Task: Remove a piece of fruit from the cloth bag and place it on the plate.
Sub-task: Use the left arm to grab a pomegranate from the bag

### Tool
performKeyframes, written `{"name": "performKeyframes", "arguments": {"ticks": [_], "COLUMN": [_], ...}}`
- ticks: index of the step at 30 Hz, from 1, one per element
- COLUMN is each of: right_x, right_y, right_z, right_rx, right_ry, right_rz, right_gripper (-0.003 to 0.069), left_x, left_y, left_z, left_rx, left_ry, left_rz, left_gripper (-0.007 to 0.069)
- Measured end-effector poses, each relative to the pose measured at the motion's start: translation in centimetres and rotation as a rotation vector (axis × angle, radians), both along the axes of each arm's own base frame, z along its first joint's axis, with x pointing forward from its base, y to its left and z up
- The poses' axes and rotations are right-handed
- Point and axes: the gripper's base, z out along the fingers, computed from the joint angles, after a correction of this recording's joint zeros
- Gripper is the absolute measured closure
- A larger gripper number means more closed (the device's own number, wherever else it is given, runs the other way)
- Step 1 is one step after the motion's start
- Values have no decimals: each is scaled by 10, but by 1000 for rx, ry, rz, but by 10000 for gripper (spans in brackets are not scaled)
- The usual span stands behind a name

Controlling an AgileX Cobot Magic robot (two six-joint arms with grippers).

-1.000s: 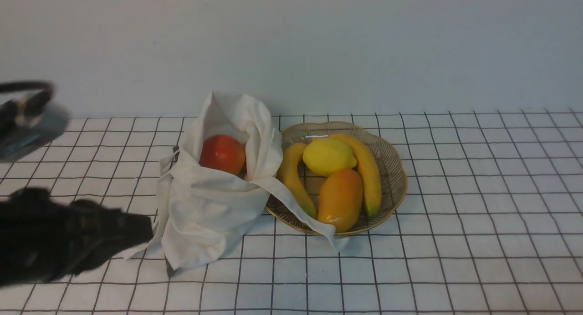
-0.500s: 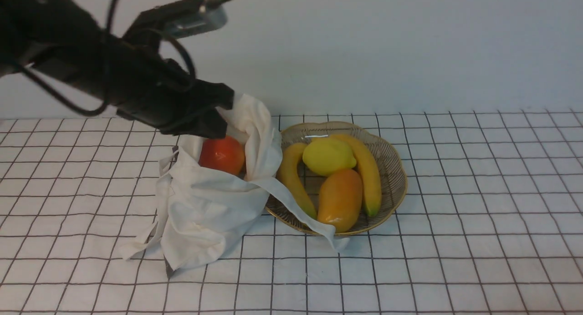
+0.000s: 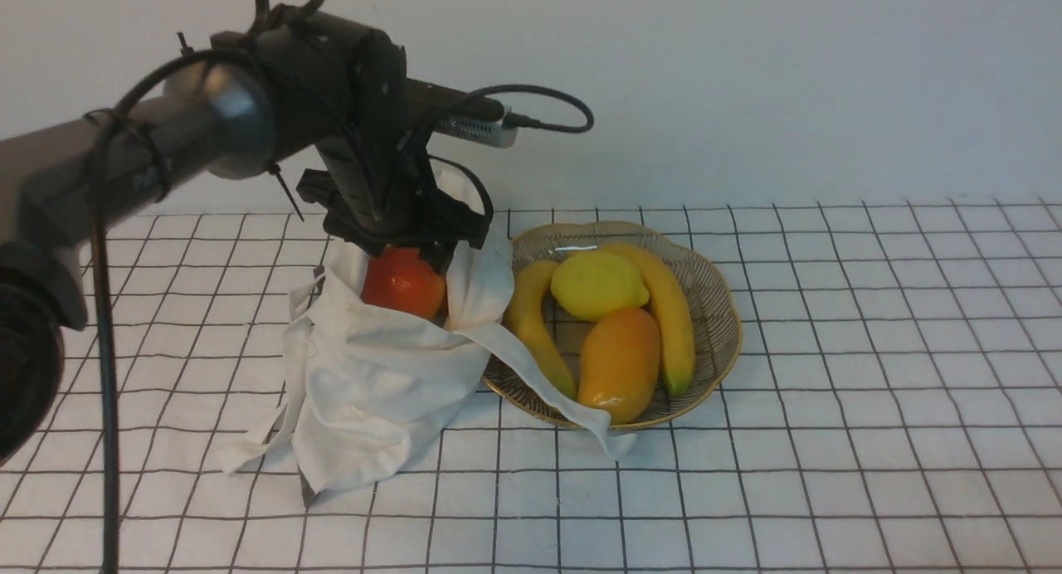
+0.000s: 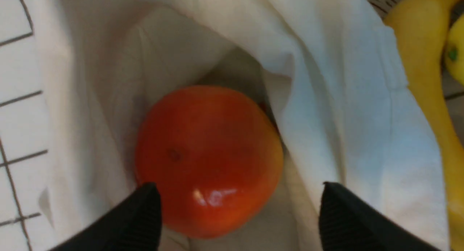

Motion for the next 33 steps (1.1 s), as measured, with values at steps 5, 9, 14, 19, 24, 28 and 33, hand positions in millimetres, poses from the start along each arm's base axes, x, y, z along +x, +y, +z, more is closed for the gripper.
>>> {"name": "performKeyframes", "arguments": {"ticks": [5,9,14,19,24,28,33], "right_x": [0,0,0,0,0,0,0], "right_y": [0,0,0,0,0,0,0], "right_z": [0,0,0,0,0,0,0], "right_rx": [0,0,0,0,0,0,0], "right_ry": [0,0,0,0,0,0,0], "right_rz": [0,0,0,0,0,0,0], "right_gripper": [673,673,673,673,673,673,673], "left_x": [9,14,18,19,19,17,10], "left_y": [0,1,0,0,1,1,2], "left_z": [-19,-30,-36,-36,-36,-32,-2], "left_rx": [46,74,91,93,96,95,51], "left_ry": [-19,-30,-43,-52,-48,-41,-79], "left_rz": [-14,-29,-42,-39,-36,-29,-11], "left_gripper": [-7,-10,18,55,55,55,55]}}
